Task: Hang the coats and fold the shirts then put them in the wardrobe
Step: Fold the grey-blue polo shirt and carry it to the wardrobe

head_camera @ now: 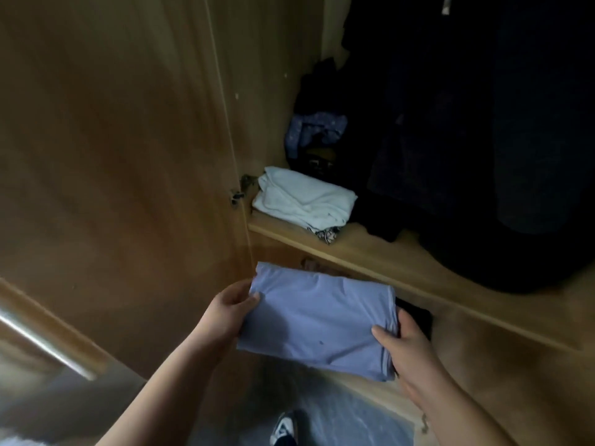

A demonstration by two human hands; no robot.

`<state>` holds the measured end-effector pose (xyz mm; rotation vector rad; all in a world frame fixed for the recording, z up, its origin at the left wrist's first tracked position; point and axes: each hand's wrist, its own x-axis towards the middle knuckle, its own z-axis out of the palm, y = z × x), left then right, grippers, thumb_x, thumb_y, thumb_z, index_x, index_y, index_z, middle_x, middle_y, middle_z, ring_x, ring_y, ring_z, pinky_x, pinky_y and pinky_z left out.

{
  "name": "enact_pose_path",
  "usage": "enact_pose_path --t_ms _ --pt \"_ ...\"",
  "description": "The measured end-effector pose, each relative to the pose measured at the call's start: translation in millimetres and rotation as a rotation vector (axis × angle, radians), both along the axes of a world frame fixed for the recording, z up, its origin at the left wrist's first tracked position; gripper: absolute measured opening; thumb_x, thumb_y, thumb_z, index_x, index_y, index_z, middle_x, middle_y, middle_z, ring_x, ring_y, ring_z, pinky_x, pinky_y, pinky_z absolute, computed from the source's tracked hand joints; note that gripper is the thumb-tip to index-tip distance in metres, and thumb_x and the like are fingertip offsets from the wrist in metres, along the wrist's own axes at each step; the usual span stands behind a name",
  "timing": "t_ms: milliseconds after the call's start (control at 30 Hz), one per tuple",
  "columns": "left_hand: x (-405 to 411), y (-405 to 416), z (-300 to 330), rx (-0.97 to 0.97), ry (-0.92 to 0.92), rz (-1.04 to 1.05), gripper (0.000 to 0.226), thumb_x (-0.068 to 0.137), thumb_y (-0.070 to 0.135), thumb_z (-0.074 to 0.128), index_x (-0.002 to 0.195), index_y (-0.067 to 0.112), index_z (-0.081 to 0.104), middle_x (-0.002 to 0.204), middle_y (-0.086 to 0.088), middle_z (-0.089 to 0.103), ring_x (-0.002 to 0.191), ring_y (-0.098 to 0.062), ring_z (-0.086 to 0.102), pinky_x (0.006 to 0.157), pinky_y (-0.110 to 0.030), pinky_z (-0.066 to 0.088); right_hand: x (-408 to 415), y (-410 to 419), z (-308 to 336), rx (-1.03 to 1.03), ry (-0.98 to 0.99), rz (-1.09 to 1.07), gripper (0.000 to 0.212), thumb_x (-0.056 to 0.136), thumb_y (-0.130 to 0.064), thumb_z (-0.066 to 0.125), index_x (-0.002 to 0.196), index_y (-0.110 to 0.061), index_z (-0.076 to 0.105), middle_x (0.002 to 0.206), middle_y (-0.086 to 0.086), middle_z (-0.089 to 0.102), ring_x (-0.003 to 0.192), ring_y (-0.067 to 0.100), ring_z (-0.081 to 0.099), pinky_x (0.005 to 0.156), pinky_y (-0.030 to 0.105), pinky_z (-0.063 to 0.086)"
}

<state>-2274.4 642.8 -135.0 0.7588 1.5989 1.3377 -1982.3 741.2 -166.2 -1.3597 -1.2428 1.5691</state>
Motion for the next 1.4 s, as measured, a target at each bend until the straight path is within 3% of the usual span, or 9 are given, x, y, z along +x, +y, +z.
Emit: enact_pose_path --t_ms 133,233,433,567,700,867,1000,1133,1400 --pt "-39 71 17 0.082 0.177 0.020 0.027 0.090 0.032 0.065 0.116 0.027 0.071 0.116 0.004 0.072 0.113 -0.018 0.065 0.100 -0.041 0.048 -41 65 12 0.045 -0.010 0.014 0.035 0.092 0.001 0.062 0.118 -0.022 0.061 0.113 0.003 0.071 0.104 0.021 0.067 0.096 0.045 0.051" --pt "-76 134 32 0.108 0.220 -0.011 0.054 0.081 0.051 0.067 0.129 0.026 0.064 0.125 0.005 0.068 0.116 -0.016 0.063 0.102 -0.043 0.048 -73 116 31 0.102 0.004 0.008 0.033 0.094 -0.004 0.061 0.114 -0.030 0.061 0.110 -0.005 0.071 0.095 0.009 0.069 0.082 0.030 0.052" --pt "-121 252 64 0.139 0.398 0.037 0.032 0.099 0.020 0.057 0.129 0.013 0.061 0.118 0.000 0.066 0.098 -0.009 0.063 0.087 -0.025 0.050 -130 195 56 0.219 -0.042 -0.078 0.042 0.096 -0.017 0.063 0.135 -0.023 0.050 0.117 -0.013 0.061 0.106 0.009 0.060 0.095 0.038 0.049" --pt "-126 295 70 0.095 0.613 0.068 0.034 0.097 0.019 0.056 0.129 0.011 0.061 0.122 -0.008 0.066 0.110 -0.027 0.062 0.095 -0.034 0.047 -147 228 59 0.268 -0.181 -0.102 0.046 0.094 -0.018 0.064 0.138 -0.012 0.050 0.123 0.000 0.060 0.113 0.020 0.057 0.096 0.037 0.046" --pt "-114 311 67 0.054 0.823 0.107 0.034 0.101 0.015 0.047 0.134 0.013 0.053 0.124 -0.010 0.064 0.109 -0.027 0.059 0.085 -0.023 0.036 -157 237 56 0.276 -0.298 -0.091 0.042 0.094 -0.019 0.064 0.134 -0.010 0.053 0.116 0.001 0.061 0.110 0.022 0.058 0.089 0.028 0.041" --pt "-114 313 54 -0.055 1.021 0.121 0.031 0.097 0.008 0.045 0.127 0.011 0.052 0.121 -0.017 0.061 0.108 -0.032 0.059 0.091 -0.034 0.043 -159 231 52 0.316 -0.532 -0.022 0.046 0.094 -0.028 0.064 0.132 -0.005 0.050 0.123 0.013 0.063 0.111 0.029 0.059 0.081 0.023 0.038" --pt "-100 312 49 0.068 1.313 0.027 0.051 0.086 0.010 0.049 0.136 0.014 0.049 0.137 -0.014 0.052 0.128 -0.034 0.044 0.106 -0.047 0.038 -157 210 69 0.498 -0.769 0.014 0.065 0.092 -0.028 0.063 0.146 -0.006 0.035 0.138 0.016 0.047 0.127 0.032 0.047 0.099 0.031 0.040" --pt "-107 322 40 0.258 1.338 -0.285 0.055 0.091 0.035 0.034 0.142 0.021 0.048 0.148 -0.002 0.048 0.142 -0.026 0.033 0.118 -0.046 0.027 -168 206 75 0.970 -0.961 0.123 0.060 0.090 -0.033 0.054 0.144 -0.008 0.045 0.146 0.012 0.049 0.137 0.027 0.041 0.114 0.034 0.027" --pt "-115 328 7 -0.034 1.367 -0.422 0.069 0.091 0.059 0.004 0.155 0.037 0.016 0.165 0.002 0.010 0.152 -0.018 0.004 0.122 -0.038 0.000 -191 245 32 0.848 -1.135 0.240 0.078 0.097 -0.060 0.025 0.148 -0.003 0.037 0.153 0.020 0.037 0.141 0.035 0.035 0.119 0.040 0.017"
